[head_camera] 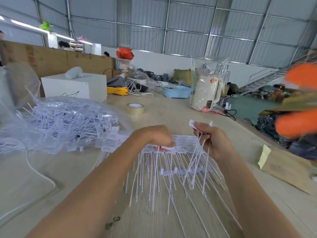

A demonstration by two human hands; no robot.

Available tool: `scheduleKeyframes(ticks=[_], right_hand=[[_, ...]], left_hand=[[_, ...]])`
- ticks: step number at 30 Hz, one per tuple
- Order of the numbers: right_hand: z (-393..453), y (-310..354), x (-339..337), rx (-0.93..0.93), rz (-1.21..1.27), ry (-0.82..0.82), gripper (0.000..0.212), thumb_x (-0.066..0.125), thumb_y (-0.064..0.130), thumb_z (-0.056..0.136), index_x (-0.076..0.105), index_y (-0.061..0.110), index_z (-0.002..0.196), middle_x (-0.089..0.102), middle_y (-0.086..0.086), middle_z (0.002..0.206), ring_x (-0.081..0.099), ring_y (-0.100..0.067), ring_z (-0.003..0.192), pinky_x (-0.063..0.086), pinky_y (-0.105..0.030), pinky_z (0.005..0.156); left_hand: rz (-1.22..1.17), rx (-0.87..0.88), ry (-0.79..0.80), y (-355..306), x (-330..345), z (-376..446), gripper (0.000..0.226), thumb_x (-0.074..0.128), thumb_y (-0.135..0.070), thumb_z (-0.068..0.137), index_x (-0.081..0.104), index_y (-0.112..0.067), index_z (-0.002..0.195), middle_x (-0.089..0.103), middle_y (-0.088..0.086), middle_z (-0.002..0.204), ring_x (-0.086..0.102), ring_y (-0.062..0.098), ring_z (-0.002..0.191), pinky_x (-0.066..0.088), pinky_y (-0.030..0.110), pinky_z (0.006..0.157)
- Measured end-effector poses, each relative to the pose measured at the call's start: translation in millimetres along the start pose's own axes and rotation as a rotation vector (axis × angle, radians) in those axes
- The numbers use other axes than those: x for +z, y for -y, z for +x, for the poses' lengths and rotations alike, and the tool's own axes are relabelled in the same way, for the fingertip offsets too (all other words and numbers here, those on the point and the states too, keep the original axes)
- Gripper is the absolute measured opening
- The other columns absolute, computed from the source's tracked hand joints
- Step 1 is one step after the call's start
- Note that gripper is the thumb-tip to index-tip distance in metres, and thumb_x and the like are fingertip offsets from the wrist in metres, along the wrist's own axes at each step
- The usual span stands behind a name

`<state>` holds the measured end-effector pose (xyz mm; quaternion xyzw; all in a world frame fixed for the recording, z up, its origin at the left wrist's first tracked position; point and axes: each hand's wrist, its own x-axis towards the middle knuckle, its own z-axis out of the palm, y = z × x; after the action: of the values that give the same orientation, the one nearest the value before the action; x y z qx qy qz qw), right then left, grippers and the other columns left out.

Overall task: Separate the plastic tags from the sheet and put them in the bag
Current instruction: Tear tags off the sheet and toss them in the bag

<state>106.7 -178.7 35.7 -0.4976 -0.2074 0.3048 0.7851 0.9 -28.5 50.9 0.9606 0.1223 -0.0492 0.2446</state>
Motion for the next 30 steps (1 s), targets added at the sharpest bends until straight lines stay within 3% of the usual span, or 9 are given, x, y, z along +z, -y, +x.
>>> scheduleKeyframes(ticks=[4,6,9,12,15,19,25,28,30], right_hand=[[2.6,-5.6,-8.8,0.015,-0.03,-0.063,0.043,0.07,0.005,0.064,0.062,-0.01,0.103,0.045,-0.006,0.062,0.04,-0.004,0.04,0.033,-0.009,0.034],[5.0,-11.6,-8.9,0.008,-0.022,-0.091,0.04,0.07,0.003,0.068,0.063,-0.011,0.104,0.048,-0.008,0.063,0.042,-0.005,0.042,0.036,-0.009,0.036],[6.1,-18.2,-2.4,-0.017,-0.046,-0.134,0.026,0.072,-0.001,0.073,0.065,-0.01,0.097,0.055,-0.009,0.063,0.046,-0.007,0.043,0.041,-0.01,0.041],[6.1,-22.1,2.2,-0.068,-0.058,-0.205,0.009,0.068,-0.002,0.079,0.067,-0.005,0.087,0.06,-0.007,0.059,0.051,-0.007,0.042,0.046,-0.015,0.043],[4.6,-23.9,5.6,-0.13,-0.102,-0.307,0.007,0.073,0.004,0.077,0.067,0.0,0.078,0.059,-0.008,0.059,0.054,-0.013,0.047,0.049,-0.023,0.05],[3.3,-22.0,12.7,-0.25,-0.191,-0.441,0.013,0.077,0.011,0.075,0.065,0.006,0.072,0.059,-0.006,0.059,0.054,-0.02,0.053,0.048,-0.029,0.055],[1.5,-15.9,37.6,-0.376,-0.235,-0.487,0.015,0.075,0.017,0.076,0.064,0.007,0.074,0.056,-0.002,0.056,0.049,-0.009,0.039,0.041,-0.021,0.043],[2.2,-17.7,56.3,-0.36,-0.218,-0.442,0.021,0.076,0.014,0.076,0.057,0.011,0.067,0.052,-0.003,0.055,0.047,-0.011,0.04,0.039,-0.02,0.041],[4.1,-21.1,71.5,-0.356,-0.218,-0.397,0.021,0.077,0.013,0.075,0.056,0.01,0.07,0.052,-0.005,0.061,0.047,-0.017,0.051,0.039,-0.024,0.049]], left_hand=[[0.218,-0.059,-0.046,10.8,10.2,11.7,0.04,0.047,-0.035,0.097,0.068,0.0,0.102,0.063,0.013,0.1,0.059,0.027,0.094,0.046,0.03,0.078],[0.194,-0.061,-0.128,11.4,9.5,15.2,0.042,0.047,-0.039,0.096,0.064,-0.002,0.106,0.061,0.013,0.106,0.057,0.027,0.099,0.045,0.033,0.085],[-0.141,0.001,-0.188,0.5,8.8,15.7,0.044,0.044,-0.049,0.095,0.059,-0.008,0.095,0.056,0.01,0.089,0.055,0.022,0.083,0.043,0.031,0.077],[-0.549,0.018,0.114,-14.5,13.2,9.5,0.06,0.047,-0.054,0.091,0.054,-0.002,0.12,0.065,0.014,0.105,0.065,0.021,0.088,0.054,0.03,0.085],[-0.545,0.123,0.283,-25.0,22.8,5.0,0.028,0.061,-0.03,0.09,0.059,-0.007,0.107,0.066,0.011,0.093,0.067,0.021,0.077,0.057,0.034,0.079],[-0.567,0.134,0.201,-43.2,28.4,0.2,0.013,0.063,-0.002,0.088,0.056,-0.001,0.099,0.058,0.01,0.074,0.059,0.016,0.054,0.056,0.032,0.062],[-0.502,0.133,-0.004,-47.5,19.3,-14.5,0.023,0.06,0.005,0.086,0.052,0.002,0.107,0.064,0.015,0.093,0.066,0.022,0.064,0.058,0.033,0.064],[-0.437,0.095,-0.13,-36.5,17.9,-24.7,0.008,0.051,0.0,0.091,0.054,-0.001,0.098,0.057,0.012,0.081,0.055,0.016,0.055,0.049,0.028,0.054],[-0.357,0.057,-0.242,-25.4,14.3,-33.6,0.013,0.046,-0.011,0.096,0.052,-0.006,0.085,0.052,0.008,0.073,0.048,0.017,0.057,0.041,0.026,0.053]])
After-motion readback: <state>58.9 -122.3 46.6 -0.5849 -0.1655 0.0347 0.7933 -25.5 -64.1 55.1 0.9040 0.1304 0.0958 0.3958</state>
